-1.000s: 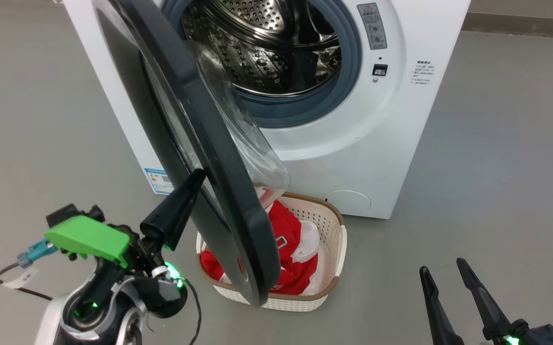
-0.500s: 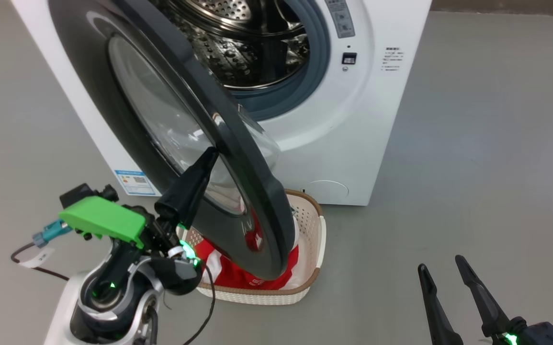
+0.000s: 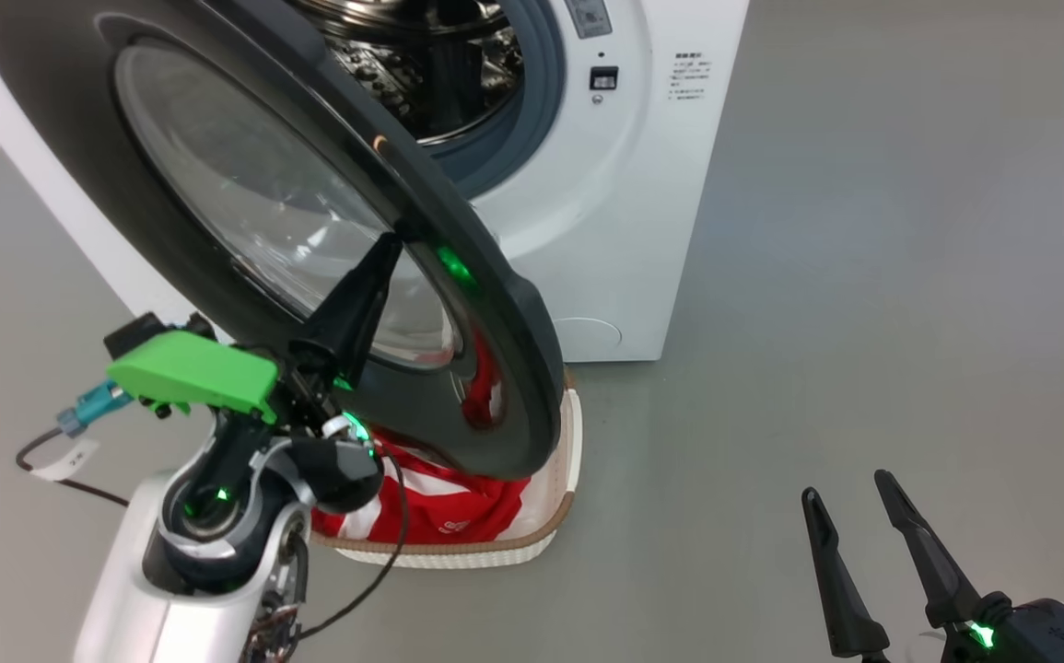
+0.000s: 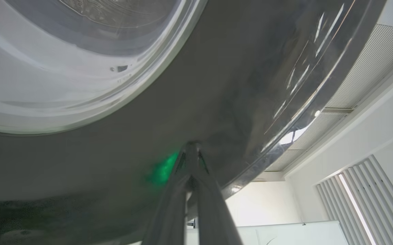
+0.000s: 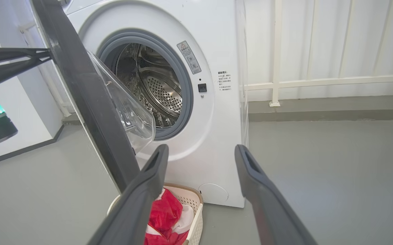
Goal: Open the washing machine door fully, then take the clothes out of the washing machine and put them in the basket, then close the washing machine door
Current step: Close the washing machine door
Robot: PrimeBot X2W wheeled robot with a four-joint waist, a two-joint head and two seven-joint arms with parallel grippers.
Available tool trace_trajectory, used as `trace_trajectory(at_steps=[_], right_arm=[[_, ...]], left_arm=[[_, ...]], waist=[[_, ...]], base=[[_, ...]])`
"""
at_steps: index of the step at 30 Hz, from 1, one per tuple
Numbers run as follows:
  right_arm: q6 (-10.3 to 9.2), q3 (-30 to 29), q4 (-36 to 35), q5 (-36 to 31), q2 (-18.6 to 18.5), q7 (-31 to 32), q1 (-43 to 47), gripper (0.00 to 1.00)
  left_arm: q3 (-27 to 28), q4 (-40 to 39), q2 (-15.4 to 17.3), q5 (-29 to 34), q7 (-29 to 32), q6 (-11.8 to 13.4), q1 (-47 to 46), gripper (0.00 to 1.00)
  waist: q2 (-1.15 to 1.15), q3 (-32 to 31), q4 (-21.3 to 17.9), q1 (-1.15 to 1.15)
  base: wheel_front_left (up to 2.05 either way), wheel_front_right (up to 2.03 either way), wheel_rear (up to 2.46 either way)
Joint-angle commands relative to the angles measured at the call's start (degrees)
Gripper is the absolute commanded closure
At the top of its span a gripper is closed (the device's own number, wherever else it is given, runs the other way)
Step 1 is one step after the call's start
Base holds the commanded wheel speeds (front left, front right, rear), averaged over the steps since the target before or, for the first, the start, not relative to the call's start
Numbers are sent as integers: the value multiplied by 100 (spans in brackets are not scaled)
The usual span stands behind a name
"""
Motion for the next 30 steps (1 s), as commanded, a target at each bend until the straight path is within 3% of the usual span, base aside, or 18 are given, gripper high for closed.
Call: trace_trajectory(at_steps=[1, 30], right_arm=[[9, 152, -159, -31, -50, -58, -215, 0], [9, 187, -196, -104, -50, -57, -561, 0]], left_arm=[[149, -111, 71, -26, -25, -62, -278, 100], [71, 1675, 71, -633, -386, -967, -2103, 100]], waist=[[0, 74, -75, 0], [0, 740, -719, 0]], base=[[0, 0, 0], [0, 0, 0]])
